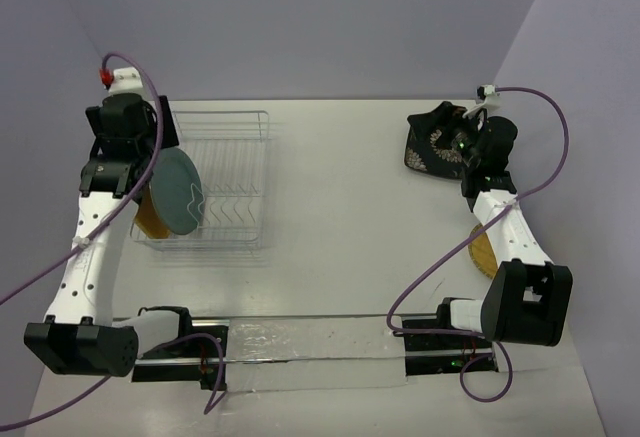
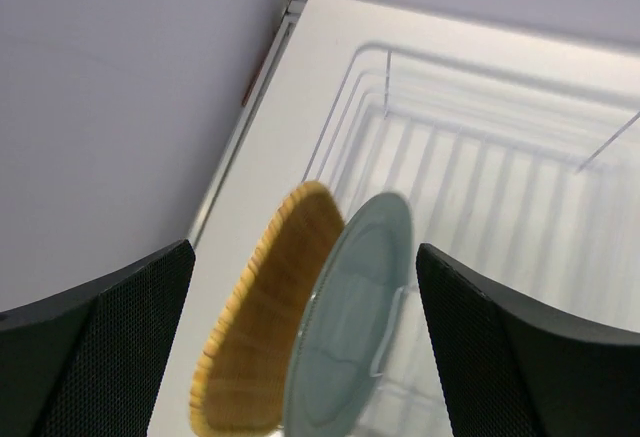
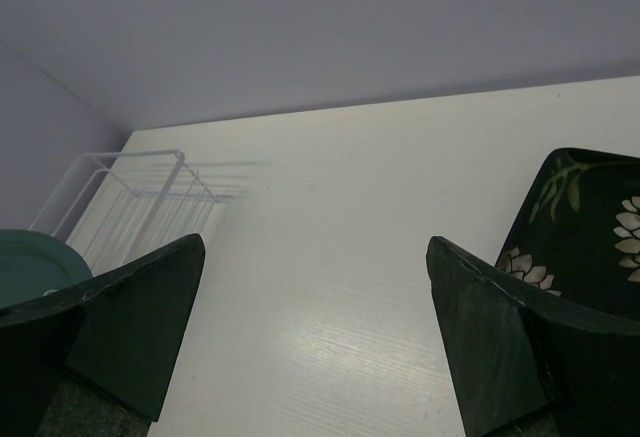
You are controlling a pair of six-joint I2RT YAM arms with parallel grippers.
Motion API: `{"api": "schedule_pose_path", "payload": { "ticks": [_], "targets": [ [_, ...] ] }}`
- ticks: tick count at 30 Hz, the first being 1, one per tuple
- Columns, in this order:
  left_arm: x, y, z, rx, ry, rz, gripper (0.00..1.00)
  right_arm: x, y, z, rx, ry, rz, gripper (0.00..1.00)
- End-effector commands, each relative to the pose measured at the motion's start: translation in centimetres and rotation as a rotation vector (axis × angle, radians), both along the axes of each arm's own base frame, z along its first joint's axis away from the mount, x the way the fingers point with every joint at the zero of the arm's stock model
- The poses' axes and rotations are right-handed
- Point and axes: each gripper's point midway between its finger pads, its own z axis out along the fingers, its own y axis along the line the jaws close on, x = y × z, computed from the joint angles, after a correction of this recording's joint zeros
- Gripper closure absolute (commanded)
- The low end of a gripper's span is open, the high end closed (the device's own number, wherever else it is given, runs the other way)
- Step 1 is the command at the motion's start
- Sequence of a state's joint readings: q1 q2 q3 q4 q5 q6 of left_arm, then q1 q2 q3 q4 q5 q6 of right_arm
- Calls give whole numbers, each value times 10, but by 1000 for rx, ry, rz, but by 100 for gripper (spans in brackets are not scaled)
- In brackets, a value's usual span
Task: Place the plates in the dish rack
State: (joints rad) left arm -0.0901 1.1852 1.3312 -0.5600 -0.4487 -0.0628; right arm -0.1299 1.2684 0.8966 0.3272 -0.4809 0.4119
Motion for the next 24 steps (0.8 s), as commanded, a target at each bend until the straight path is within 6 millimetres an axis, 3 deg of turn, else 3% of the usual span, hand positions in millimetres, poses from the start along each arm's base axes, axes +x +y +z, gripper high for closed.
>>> {"api": "schedule_pose_path", "payload": {
  "ticks": [1, 3, 5, 8, 10, 15, 19, 24],
  "targets": [
    [2, -8, 63, -147, -175, 65, 1, 1, -13, 30, 17, -35, -78, 0],
    [10, -26, 81, -229, -244, -13, 1, 4, -23, 24, 31, 15, -139, 0],
    [19, -64, 97, -317, -300, -182, 1, 6, -32, 19, 54, 56, -183, 0],
    [33, -102, 98, -357, -339, -309, 1, 1, -39, 10, 108, 110, -194, 0],
    [46, -143, 103, -387, -373, -397, 1, -4, -50, 4, 149, 141, -205, 0],
    [70, -234, 69, -397, -282, -655, 1, -16, -72, -15, 184, 218, -266, 0],
    [73, -272, 44, -386, -240, -719, 1, -29, -97, -37, 166, 292, -367, 0],
    [82, -310, -5, -447, -128, -800, 1, -30, -132, -67, 176, 381, -454, 0]
  ]
}}
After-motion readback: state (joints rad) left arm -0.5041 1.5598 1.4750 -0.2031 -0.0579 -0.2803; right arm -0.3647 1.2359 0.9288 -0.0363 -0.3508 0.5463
